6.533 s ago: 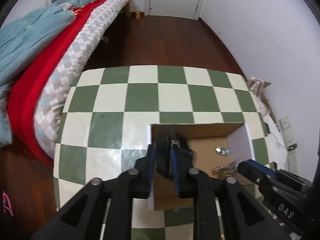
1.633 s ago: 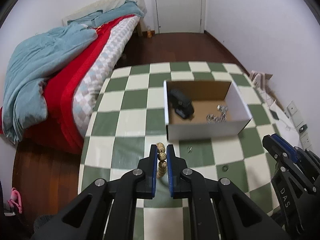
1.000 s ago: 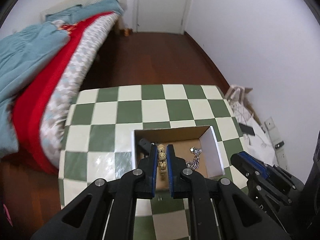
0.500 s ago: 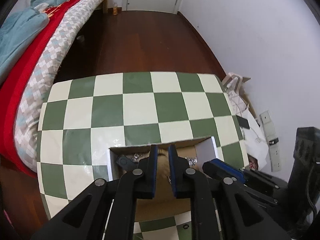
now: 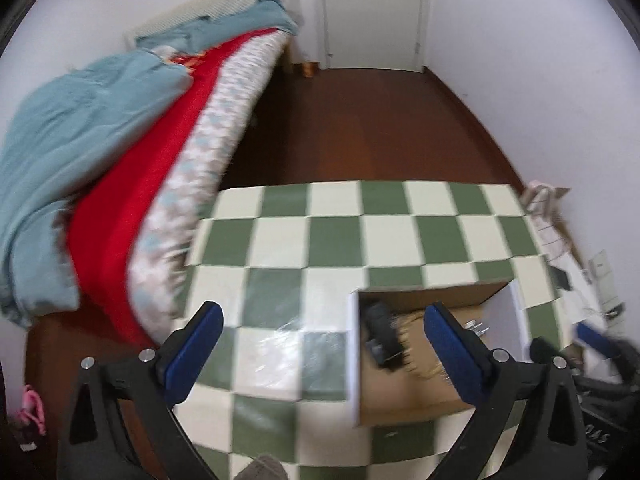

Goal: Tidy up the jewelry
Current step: 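Lower the bracelet into the box with the left tool while the right tool drops the ring inside, then move the right tool back to the table and grasp the second black ring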

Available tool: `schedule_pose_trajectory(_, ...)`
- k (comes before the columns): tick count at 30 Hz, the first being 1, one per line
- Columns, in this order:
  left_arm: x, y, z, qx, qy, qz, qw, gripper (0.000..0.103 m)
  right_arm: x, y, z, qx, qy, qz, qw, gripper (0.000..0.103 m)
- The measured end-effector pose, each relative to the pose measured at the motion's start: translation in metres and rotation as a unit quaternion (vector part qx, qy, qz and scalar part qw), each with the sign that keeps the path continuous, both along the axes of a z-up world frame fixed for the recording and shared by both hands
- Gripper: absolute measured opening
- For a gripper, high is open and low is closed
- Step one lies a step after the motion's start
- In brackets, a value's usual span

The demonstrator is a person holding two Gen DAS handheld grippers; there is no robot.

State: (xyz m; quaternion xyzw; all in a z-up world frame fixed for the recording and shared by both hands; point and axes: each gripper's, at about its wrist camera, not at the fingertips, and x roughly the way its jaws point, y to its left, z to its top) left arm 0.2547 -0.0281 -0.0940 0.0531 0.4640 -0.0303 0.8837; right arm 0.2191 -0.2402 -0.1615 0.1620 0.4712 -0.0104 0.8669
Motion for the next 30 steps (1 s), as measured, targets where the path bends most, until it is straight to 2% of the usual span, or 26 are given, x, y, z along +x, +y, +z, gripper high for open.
schedule_pose_trajectory(2,-0.014,0.006,-0.005,0.020,-0.011,0.008,0.9997,0.103,-0.009,0.010,0.001,-0.051,0.002,-0.002,0.999,0.094)
schedule_pose_trajectory(5,-0.030,0.011,-0.012,0.031,-0.015,0.011,0.9994,0.103,-0.018,0.022,-0.004,-0.095,0.015,0.001,0.995,0.102)
schedule_pose_trajectory(12,-0.062,0.018,-0.016,0.039,-0.028,0.018,0.9987,0.103,-0.047,0.047,-0.004,-0.155,0.006,-0.002,0.988,0.103)
schedule_pose_trajectory(17,-0.083,0.025,-0.001,0.024,-0.049,0.026,0.9982,0.103,-0.065,0.046,0.006,-0.163,-0.011,-0.021,0.986,0.103)
schedule_pose_trajectory(23,-0.107,0.024,0.020,0.008,-0.072,0.020,0.9972,0.103,-0.090,0.046,0.038,-0.173,-0.051,-0.040,0.983,0.103)
schedule_pose_trajectory(30,-0.126,0.025,0.039,-0.019,-0.088,0.024,0.9956,0.103,-0.120,0.048,0.061,-0.153,-0.080,-0.045,0.984,0.103)
